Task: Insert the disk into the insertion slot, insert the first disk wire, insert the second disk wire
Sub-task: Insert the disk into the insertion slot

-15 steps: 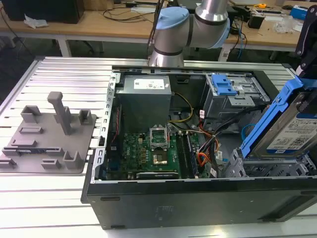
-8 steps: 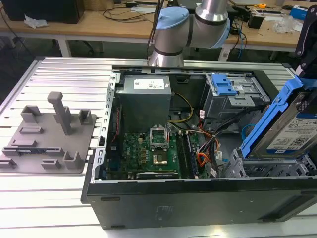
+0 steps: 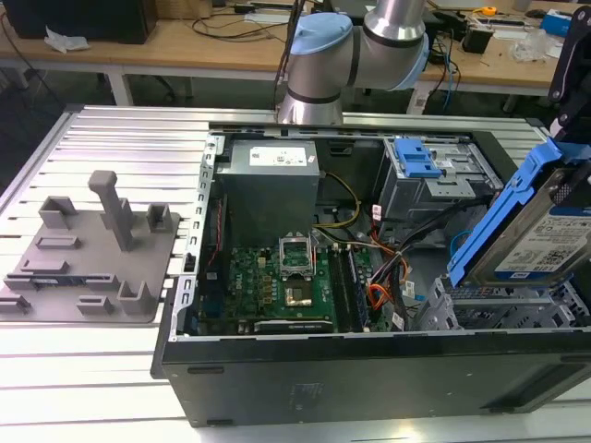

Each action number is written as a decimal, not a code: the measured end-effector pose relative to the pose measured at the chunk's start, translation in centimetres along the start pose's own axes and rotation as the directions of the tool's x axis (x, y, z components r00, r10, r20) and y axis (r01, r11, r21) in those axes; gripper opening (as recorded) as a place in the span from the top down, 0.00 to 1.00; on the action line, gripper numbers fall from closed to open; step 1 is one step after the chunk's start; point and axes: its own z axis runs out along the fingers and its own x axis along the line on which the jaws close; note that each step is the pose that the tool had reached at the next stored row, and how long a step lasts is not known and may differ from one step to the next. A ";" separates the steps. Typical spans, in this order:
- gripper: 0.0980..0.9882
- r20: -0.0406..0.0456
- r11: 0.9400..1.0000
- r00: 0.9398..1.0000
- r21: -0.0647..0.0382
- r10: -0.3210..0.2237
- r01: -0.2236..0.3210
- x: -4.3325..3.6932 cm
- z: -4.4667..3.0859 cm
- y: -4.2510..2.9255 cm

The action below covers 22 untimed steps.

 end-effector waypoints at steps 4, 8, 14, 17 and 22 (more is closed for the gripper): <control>0.70 0.018 1.000 1.000 0.002 -0.001 0.001 0.07 0.00 0.10; 0.70 0.026 1.000 1.000 0.002 -0.001 0.001 0.12 0.01 0.13; 0.70 0.026 1.000 1.000 0.008 -0.001 0.001 0.13 0.29 0.13; 0.70 0.026 1.000 1.000 0.020 -0.002 0.002 0.13 0.35 0.12; 0.70 0.025 0.999 1.000 0.037 -0.006 0.005 0.13 0.43 0.12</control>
